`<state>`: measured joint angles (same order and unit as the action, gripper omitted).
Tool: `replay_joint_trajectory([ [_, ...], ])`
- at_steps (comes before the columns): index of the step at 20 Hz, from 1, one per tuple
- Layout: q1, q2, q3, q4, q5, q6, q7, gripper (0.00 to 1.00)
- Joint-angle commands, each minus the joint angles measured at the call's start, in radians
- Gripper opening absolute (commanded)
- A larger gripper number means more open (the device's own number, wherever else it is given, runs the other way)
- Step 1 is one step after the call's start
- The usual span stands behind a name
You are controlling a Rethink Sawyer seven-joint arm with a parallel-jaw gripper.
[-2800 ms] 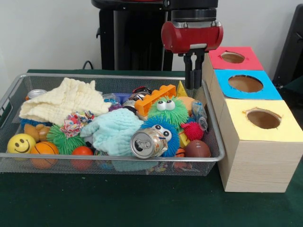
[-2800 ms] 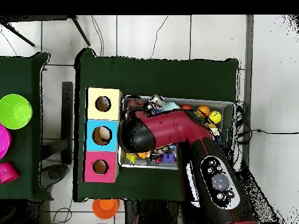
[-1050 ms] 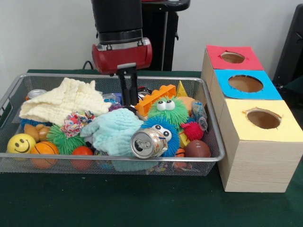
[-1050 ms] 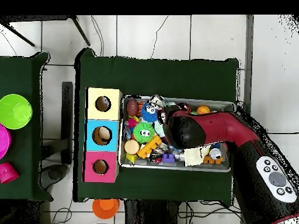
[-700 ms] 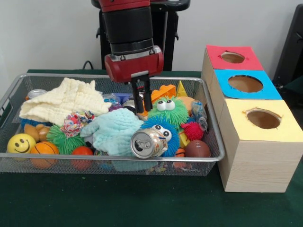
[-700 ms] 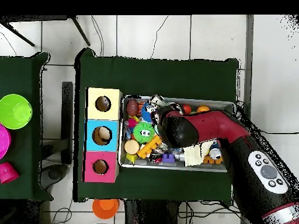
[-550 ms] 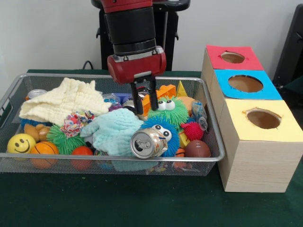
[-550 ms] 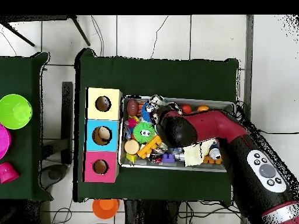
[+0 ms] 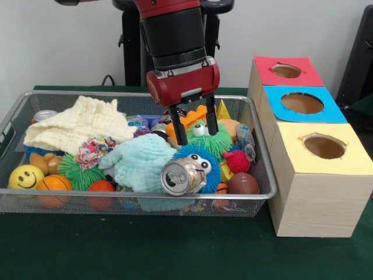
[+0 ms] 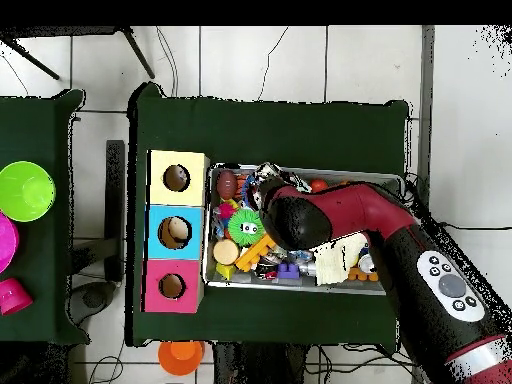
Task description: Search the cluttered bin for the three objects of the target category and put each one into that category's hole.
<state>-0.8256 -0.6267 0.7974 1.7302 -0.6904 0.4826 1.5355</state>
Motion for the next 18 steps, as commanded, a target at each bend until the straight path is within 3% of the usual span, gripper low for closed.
replay_joint_trajectory([
  [1,-0.010,0.024,0.026,-0.024,-0.081,0.100,-0.266,1.00],
  [7,-0.002,0.022,0.007,-0.044,-0.128,0.081,-0.250,1.00],
  [18,-0.005,0.024,0.023,-0.064,-0.149,0.083,-0.247,1.00],
])
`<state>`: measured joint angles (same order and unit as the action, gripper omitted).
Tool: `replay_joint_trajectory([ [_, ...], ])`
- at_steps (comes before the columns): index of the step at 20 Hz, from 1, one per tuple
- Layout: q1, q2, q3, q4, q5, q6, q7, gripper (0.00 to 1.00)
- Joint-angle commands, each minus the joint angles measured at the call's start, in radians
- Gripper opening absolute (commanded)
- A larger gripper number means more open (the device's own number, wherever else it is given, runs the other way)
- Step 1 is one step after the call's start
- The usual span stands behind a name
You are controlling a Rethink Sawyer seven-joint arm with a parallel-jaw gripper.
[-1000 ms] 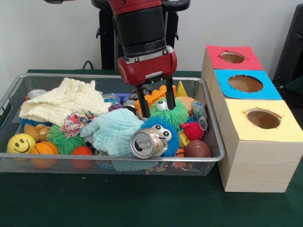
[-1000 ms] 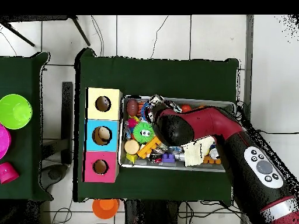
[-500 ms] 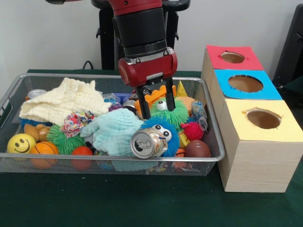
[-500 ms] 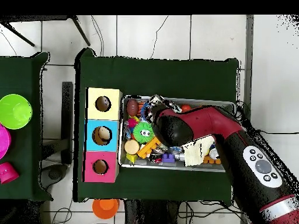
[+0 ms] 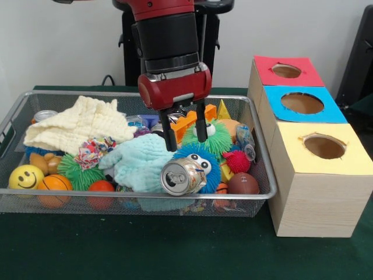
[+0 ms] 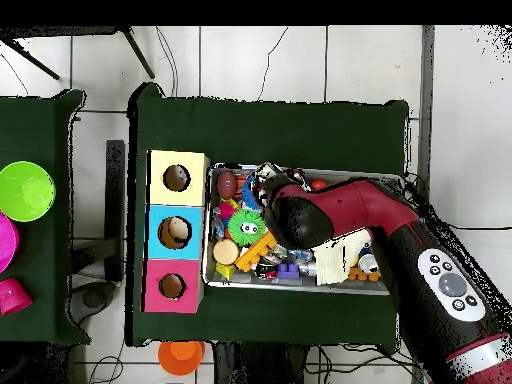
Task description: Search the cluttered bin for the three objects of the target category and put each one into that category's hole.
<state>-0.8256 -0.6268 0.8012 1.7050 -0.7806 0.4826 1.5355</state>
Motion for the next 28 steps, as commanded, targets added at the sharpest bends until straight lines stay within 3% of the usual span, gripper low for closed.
replay_joint_trajectory([
  [1,-0.002,0.026,0.020,-0.043,-0.062,0.082,-0.247,1.00],
  [13,0.024,0.079,-0.020,-0.071,-0.140,0.031,-0.217,1.00],
  [28,0.006,0.063,-0.021,-0.081,-0.210,0.042,-0.241,1.00],
])
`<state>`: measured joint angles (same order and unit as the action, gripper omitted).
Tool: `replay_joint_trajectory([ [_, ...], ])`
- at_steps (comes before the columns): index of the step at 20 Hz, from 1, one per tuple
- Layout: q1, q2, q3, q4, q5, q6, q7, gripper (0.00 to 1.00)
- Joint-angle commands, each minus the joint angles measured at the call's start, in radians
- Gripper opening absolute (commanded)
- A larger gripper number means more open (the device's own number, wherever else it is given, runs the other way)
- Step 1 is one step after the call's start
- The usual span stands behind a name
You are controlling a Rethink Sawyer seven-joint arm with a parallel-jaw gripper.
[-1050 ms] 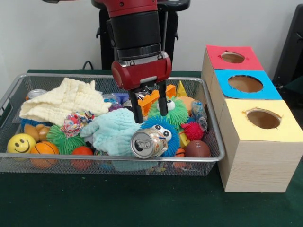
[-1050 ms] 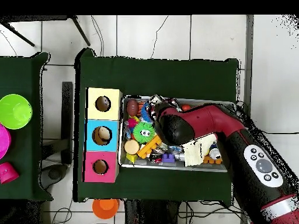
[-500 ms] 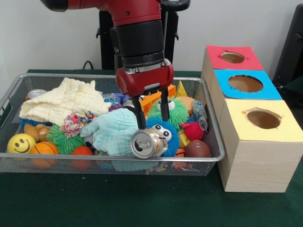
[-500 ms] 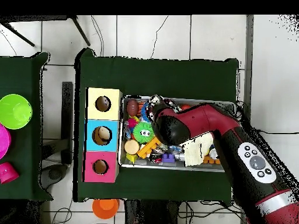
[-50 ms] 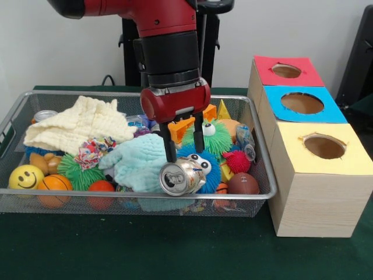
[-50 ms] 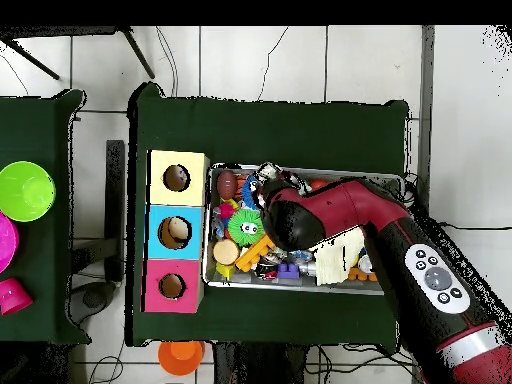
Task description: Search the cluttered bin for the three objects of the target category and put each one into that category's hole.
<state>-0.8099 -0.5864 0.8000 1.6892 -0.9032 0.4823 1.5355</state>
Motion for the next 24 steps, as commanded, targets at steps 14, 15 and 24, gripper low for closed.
replay_joint_trajectory([
  [14,0.000,-0.031,-0.012,-0.045,-0.079,0.057,-0.204,1.00],
  [15,0.001,-0.041,-0.013,-0.040,-0.078,0.060,-0.200,1.00],
  [24,0.015,-0.087,-0.027,-0.034,-0.072,0.086,-0.187,1.00],
])
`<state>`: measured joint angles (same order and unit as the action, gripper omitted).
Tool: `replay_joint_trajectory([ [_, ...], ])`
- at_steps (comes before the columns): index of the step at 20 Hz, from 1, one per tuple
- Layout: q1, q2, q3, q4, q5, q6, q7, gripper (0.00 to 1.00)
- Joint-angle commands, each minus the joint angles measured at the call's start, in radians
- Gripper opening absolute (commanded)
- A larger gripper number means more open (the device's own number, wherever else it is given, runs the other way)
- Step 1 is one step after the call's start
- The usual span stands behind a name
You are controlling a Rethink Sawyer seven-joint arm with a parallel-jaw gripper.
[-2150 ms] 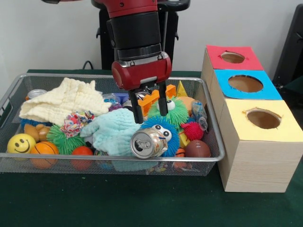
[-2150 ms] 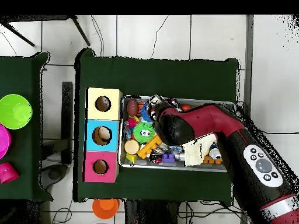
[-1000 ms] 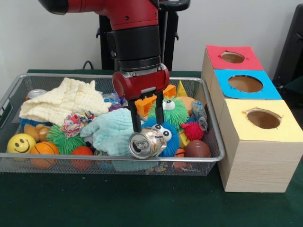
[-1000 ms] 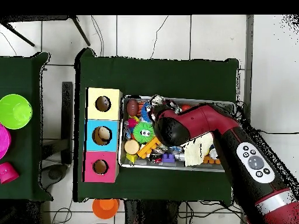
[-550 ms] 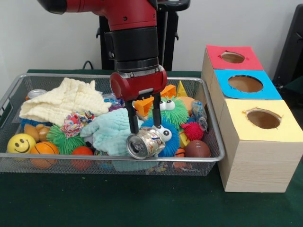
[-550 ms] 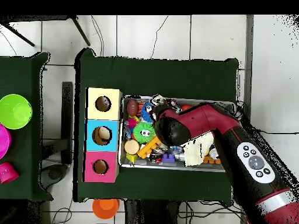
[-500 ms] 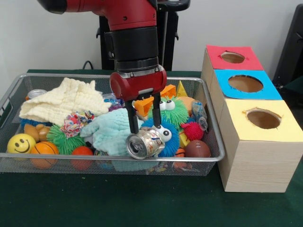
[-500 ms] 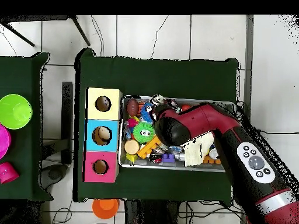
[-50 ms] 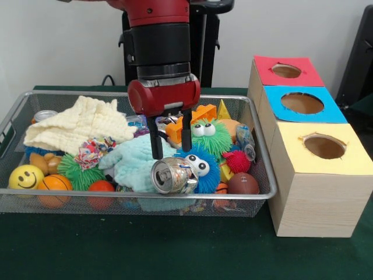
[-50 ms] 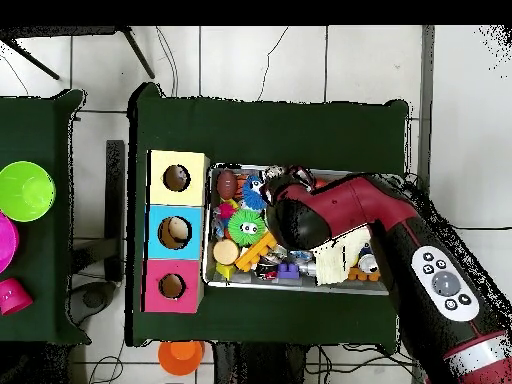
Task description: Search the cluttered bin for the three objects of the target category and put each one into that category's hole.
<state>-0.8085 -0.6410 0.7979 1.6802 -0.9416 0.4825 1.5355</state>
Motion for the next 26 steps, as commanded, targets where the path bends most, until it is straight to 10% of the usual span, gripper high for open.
replay_joint_trajectory([
  [1,0.013,-0.038,-0.025,-0.023,-0.033,0.087,-0.187,1.00],
  [26,0.050,0.062,-0.073,-0.080,-0.084,0.102,-0.244,1.00],
])
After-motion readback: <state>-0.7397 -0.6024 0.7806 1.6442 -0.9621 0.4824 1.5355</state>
